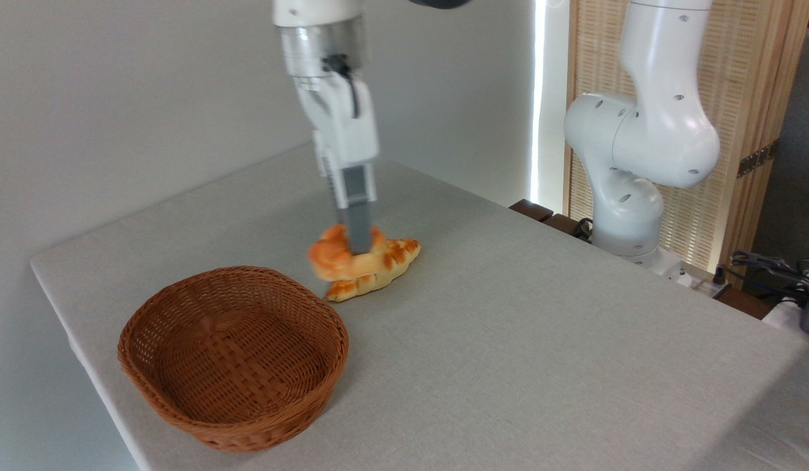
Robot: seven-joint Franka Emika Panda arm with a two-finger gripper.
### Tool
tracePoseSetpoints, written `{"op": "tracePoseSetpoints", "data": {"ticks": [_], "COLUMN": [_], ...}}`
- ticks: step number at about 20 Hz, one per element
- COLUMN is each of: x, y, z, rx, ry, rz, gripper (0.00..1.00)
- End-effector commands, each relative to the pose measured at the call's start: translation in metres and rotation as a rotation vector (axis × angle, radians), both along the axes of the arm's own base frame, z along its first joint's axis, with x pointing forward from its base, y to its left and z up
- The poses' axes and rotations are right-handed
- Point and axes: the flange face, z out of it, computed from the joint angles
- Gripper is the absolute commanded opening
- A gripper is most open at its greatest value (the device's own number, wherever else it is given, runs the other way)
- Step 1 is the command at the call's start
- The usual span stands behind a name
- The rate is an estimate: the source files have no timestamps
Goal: Put bread into the basket
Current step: 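Lift the bun and carry it over the wicker basket, then lower the bun into the basket and open the gripper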
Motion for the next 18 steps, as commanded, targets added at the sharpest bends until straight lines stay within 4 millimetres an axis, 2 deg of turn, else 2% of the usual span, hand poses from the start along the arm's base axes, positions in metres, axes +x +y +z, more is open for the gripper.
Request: {"op": "tracePoseSetpoints", "data": {"ticks": [1,3,6,8,9,13,14,16,18], "x": [0.066,0.081,0.097,0.103,0.104,0.105,0.105,0.105,0.104], "y": [-0.003,-0.007,-0.017,-0.03,-0.031,-0.038,-0.039,-0.039,-0.042], "z": [-0.012,-0.017,-0.034,-0.05,-0.057,-0.087,-0.093,-0.097,-0.103], "rx": [-0.015,-0.02,-0.03,-0.033,-0.026,0.101,0.102,0.103,0.104], "ry": [-0.006,-0.075,-0.126,-0.117,-0.11,-0.118,-0.129,-0.136,-0.125], "rz": [0.035,0.02,0.003,-0.018,-0.025,-0.109,-0.115,-0.119,-0.124], "gripper": [0.37,0.41,0.41,0.48,0.53,0.82,0.85,1.0,1.0]}}
